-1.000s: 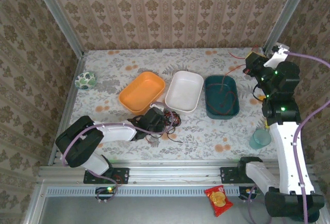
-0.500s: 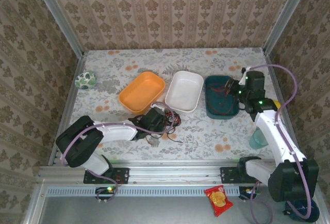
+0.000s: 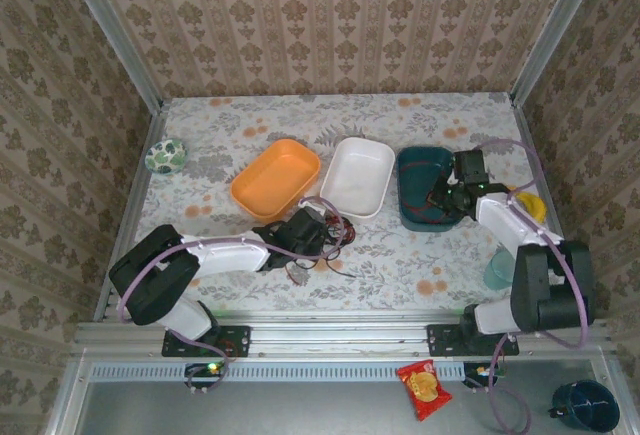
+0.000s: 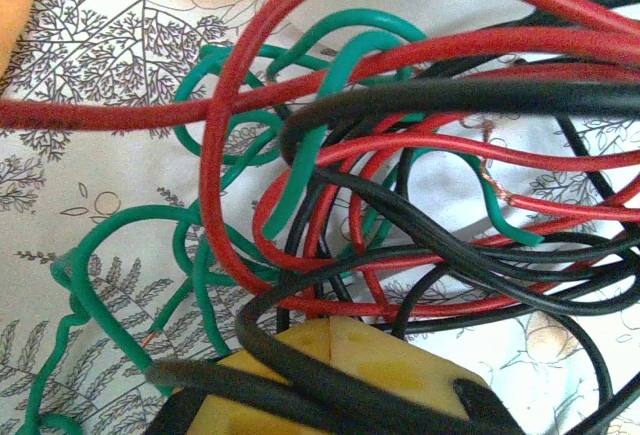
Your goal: Untangle the cables
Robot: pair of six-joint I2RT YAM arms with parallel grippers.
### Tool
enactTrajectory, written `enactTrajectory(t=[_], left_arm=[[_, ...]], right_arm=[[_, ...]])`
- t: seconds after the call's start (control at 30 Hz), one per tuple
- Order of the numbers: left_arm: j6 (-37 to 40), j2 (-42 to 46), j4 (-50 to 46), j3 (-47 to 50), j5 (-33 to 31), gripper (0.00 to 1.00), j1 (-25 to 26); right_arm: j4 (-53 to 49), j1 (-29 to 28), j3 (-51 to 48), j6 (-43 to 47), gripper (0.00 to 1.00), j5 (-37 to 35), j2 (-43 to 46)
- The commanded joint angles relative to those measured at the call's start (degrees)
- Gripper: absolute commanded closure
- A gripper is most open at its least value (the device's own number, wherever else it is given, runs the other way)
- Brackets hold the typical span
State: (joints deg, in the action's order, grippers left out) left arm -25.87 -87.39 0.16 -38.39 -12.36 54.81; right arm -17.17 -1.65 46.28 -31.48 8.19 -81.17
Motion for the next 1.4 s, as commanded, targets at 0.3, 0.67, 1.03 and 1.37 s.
enactTrajectory(t=[0.3, 0.67, 1.03, 1.37], left_arm=[[1.16, -1.9, -1.76, -2.61, -0.87, 1.0, 0.56], [1.21, -2.16, -1.66, -2.92, -1.0, 1.0, 0.67], [1.36, -2.43, -2.19, -3.18, -1.44, 1.0, 1.16], [2.15, -3.85, -2.66, -4.23, -1.06, 1.0, 1.57]], right_arm=[[-6.09, -9.71, 6.54, 8.78, 1.0, -8.38, 1.13], [-4.66, -10.37, 8.44, 11.51, 1.0, 4.2, 8.25], [0.36, -2.54, 5.51, -0.88, 1.0, 10.32, 4.27], [7.15, 6.94, -3.31, -11.22, 1.0, 14.58, 3.42]])
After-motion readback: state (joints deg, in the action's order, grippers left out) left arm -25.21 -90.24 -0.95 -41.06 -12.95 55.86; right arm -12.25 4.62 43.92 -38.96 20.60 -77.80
